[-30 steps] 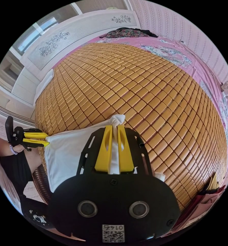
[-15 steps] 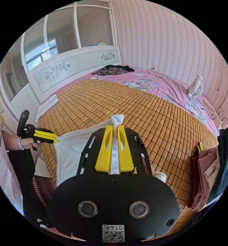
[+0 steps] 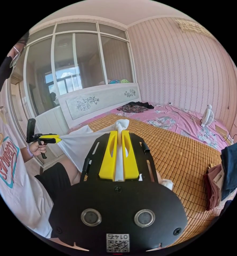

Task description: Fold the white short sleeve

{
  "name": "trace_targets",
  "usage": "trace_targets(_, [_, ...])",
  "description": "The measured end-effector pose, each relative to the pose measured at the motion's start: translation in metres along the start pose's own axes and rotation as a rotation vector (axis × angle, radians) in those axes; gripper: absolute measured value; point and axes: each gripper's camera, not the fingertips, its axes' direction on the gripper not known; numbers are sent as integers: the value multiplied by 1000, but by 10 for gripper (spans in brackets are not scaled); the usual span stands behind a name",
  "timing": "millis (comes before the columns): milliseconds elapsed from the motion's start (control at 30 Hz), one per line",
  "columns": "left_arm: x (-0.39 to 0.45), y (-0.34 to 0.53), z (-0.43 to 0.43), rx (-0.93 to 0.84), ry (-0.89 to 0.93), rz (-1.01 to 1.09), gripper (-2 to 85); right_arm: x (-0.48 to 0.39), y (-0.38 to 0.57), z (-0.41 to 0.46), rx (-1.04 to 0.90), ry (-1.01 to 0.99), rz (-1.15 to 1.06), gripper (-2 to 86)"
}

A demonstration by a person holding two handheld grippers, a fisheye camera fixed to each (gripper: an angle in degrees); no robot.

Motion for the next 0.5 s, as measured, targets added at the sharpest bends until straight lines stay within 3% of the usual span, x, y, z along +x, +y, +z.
trace_targets(267, [-68, 56, -125, 160, -322, -168, 30, -105, -60, 127, -30, -297, -193, 20])
trace_targets(400, [-115, 68, -149, 172, -503, -262, 35, -179, -124, 246, -124, -388, -294, 28])
trace_targets(500, [-185, 80, -157, 188, -601, -467, 58, -221, -166, 369, -296, -468, -161, 47])
